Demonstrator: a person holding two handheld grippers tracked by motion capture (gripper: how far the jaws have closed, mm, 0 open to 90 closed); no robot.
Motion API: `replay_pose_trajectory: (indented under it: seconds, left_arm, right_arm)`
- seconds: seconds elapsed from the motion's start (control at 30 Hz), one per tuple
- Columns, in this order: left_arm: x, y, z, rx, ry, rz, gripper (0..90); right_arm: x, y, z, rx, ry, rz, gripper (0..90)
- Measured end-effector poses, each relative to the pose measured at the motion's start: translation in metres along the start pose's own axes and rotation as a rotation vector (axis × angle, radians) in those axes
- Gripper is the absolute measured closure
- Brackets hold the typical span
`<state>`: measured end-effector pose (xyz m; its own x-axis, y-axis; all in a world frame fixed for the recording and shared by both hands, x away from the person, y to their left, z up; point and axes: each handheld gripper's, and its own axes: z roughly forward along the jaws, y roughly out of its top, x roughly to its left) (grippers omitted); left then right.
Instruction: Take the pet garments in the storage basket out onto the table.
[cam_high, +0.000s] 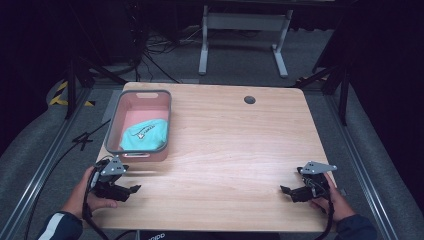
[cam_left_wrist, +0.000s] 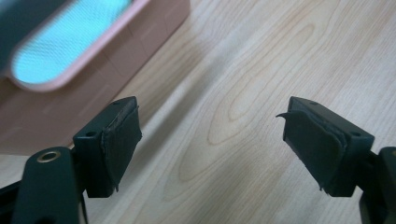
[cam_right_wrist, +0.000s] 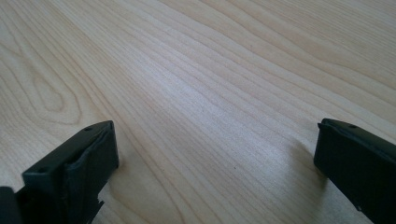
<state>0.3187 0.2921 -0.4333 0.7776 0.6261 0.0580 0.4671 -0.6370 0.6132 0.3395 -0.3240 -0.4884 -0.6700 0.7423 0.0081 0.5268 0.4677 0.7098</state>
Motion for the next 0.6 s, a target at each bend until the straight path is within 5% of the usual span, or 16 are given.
replay_pose_trajectory:
  seconds: [0.6]
  left_arm:
    - [0.024, 0.040, -0.029, -0.051, 0.072, 0.024, 20.0]
  right_arm:
    - [0.000, 0.000, 0.000, 0.000, 0.000, 0.000, 0.2]
